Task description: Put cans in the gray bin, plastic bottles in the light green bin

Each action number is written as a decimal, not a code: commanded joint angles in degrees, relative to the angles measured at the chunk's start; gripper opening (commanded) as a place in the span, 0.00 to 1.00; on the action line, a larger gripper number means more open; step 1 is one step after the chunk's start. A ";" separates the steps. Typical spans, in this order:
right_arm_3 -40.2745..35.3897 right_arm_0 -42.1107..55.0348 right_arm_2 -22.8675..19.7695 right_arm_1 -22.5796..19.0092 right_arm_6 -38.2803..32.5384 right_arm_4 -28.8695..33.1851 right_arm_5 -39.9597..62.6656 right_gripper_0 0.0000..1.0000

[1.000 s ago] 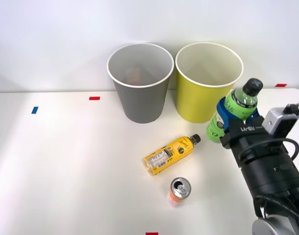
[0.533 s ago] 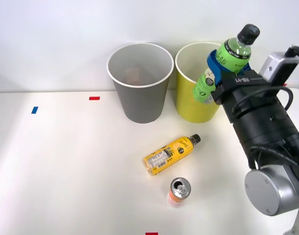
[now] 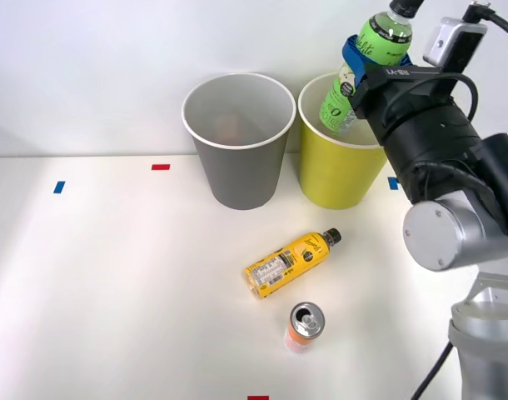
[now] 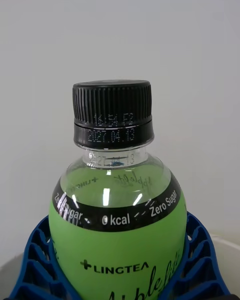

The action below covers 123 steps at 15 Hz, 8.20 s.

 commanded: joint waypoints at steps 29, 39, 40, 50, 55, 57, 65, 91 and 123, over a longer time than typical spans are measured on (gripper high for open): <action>0.62 15.82 4.57 -9.46 3.54 -1.86 -19.22 1.00; -3.60 48.34 9.32 -13.94 2.40 -3.09 -36.71 1.00; -3.60 50.27 9.49 -13.68 2.49 -3.09 -36.71 1.00; -0.61 59.06 10.19 -8.32 3.01 -1.07 -37.41 1.00; 3.16 59.06 9.49 -4.28 3.45 2.36 -37.50 1.00; 5.10 58.62 9.05 -4.19 3.54 3.50 -37.68 1.00; 7.91 54.58 6.85 2.58 -6.21 16.86 -39.08 1.00; 13.27 69.43 15.12 -1.99 2.40 19.32 -57.98 1.00; 13.27 69.43 15.12 -1.99 2.40 19.32 -57.98 1.00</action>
